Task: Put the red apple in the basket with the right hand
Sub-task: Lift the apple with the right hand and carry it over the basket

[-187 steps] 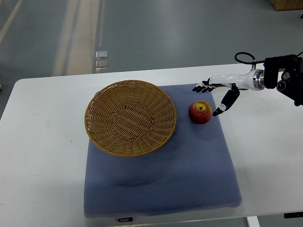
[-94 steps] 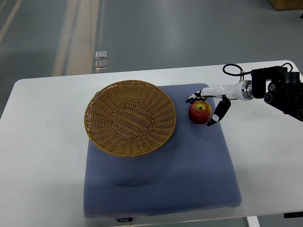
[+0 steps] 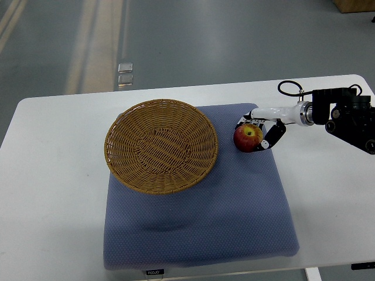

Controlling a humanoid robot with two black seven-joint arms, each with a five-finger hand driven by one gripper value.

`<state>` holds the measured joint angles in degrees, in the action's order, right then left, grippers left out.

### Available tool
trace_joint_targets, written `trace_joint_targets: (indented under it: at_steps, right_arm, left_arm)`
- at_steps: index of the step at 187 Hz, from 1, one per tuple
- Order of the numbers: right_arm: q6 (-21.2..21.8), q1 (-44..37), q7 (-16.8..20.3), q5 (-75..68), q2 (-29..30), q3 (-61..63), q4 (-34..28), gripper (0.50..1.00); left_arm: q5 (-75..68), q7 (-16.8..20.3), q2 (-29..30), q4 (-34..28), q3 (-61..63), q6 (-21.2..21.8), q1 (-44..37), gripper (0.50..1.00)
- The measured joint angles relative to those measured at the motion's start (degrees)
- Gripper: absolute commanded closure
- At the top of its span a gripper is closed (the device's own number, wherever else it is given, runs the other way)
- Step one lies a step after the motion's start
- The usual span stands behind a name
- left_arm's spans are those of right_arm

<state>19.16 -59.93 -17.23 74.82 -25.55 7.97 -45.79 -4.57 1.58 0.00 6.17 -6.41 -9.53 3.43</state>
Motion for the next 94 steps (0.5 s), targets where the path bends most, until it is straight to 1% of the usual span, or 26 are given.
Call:
trace_joint_targets:
  at_steps: [62, 94]
  right_arm:
    - [0.55, -9.39, -0.31, -1.39, 2.19, 0.93, -0.12, 0.912]
    - [1.56, -13.09, -0.37, -1.42, 7.22, 0.76, -0.29, 0.906]
  left_arm:
    - [0.00, 0.00, 0.00, -0.02, 0.00, -0.01, 0.00, 0.500]
    - [0.00, 0.00, 0.00, -0.02, 0.00, 0.03, -0.01, 0.500]
